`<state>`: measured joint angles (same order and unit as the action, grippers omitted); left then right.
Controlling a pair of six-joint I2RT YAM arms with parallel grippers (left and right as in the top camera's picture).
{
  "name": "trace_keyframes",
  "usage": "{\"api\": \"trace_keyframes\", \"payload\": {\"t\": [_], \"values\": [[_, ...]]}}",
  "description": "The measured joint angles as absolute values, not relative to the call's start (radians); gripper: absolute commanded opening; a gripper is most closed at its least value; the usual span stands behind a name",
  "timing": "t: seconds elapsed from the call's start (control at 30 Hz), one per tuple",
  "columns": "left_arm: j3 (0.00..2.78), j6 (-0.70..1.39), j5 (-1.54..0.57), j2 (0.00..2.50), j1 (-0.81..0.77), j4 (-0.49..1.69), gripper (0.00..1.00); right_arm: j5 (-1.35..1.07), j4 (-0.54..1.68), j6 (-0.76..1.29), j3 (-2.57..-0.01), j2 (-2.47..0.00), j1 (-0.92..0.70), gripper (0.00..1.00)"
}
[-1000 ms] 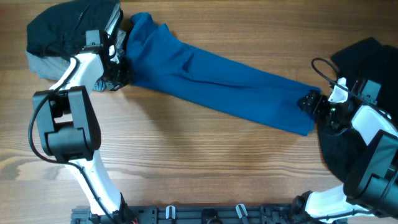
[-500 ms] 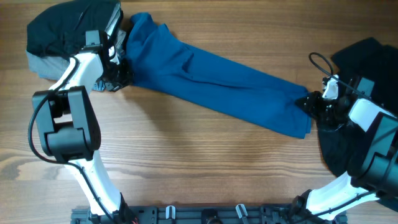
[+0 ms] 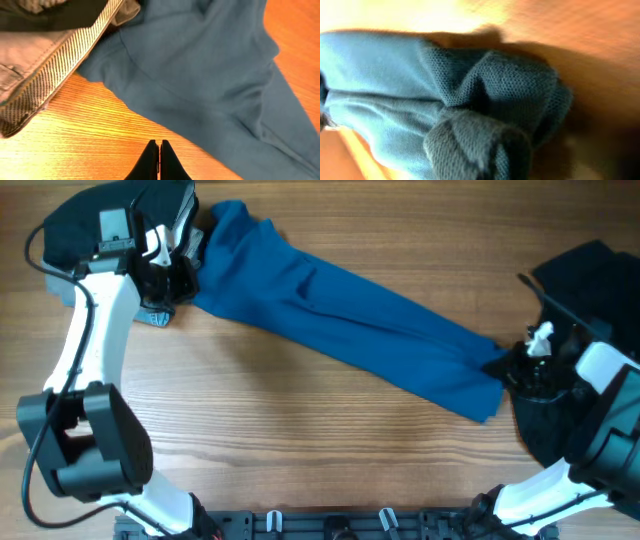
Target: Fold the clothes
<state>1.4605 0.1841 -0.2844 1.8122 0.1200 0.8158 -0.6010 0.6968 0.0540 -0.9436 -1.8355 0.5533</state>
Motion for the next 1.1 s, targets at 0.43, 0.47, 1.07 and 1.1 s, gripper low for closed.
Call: {"api": "trace_keyframes", "payload": {"t": [0.43,0.47,1.07,1.1], "values": [[1.460,0.184,-0.284,1.782,0.120,0.887,0.04,-0.288,0.935,0.115,-1.285,-1.501,0.587,0.04],[1.460,0.184,-0.284,1.782,0.120,0.890,0.04,-0.319,0.918,0.143,-1.285,-1.501,0.537,0.05],[1.460,0.184,-0.284,1.782,0.019,0.891,0.04,-0.339,0.705,0.509,-1.285,-1.705,-0.017,0.17],[1.460,0.184,-0.284,1.782,0.019,0.891,0.04,-0.339,0.694,0.532,-1.285,-1.705,-0.037,0.46]]}}
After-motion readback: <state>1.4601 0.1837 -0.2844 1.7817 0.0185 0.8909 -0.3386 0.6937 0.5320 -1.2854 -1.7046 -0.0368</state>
